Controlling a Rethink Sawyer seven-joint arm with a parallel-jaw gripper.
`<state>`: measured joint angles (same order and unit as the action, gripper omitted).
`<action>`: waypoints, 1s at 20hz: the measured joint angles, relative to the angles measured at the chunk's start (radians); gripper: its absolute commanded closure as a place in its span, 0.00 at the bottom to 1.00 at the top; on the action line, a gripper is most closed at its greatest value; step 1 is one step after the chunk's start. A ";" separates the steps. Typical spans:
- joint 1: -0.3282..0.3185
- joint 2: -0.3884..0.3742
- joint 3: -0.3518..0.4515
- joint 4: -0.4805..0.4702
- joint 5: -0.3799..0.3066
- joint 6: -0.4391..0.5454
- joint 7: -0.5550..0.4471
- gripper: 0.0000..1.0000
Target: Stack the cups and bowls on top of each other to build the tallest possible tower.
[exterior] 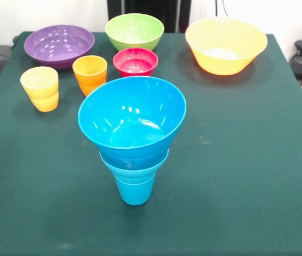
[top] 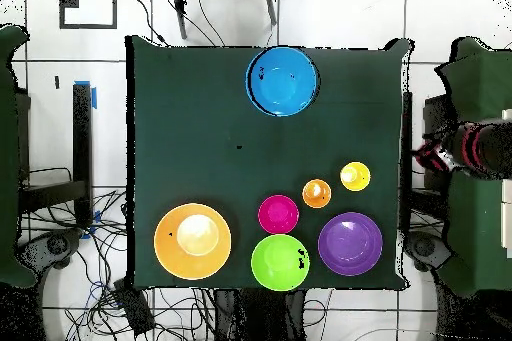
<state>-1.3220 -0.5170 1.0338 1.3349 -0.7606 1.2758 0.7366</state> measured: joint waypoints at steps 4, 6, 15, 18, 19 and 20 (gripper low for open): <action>-0.069 -0.022 -0.028 0.075 0.003 -0.042 0.000 0.00; -0.118 -0.042 -0.051 0.139 0.003 -0.073 0.000 0.00; -0.207 -0.110 -0.113 0.356 0.004 -0.194 0.000 0.00; -0.211 -0.122 -0.122 0.398 0.004 -0.221 0.000 0.00; -0.210 -0.131 -0.127 0.428 0.004 -0.242 0.000 0.00; -0.210 -0.133 -0.128 0.437 0.004 -0.249 0.000 0.00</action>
<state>-1.5322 -0.6498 0.9057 1.7719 -0.7569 1.0267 0.7366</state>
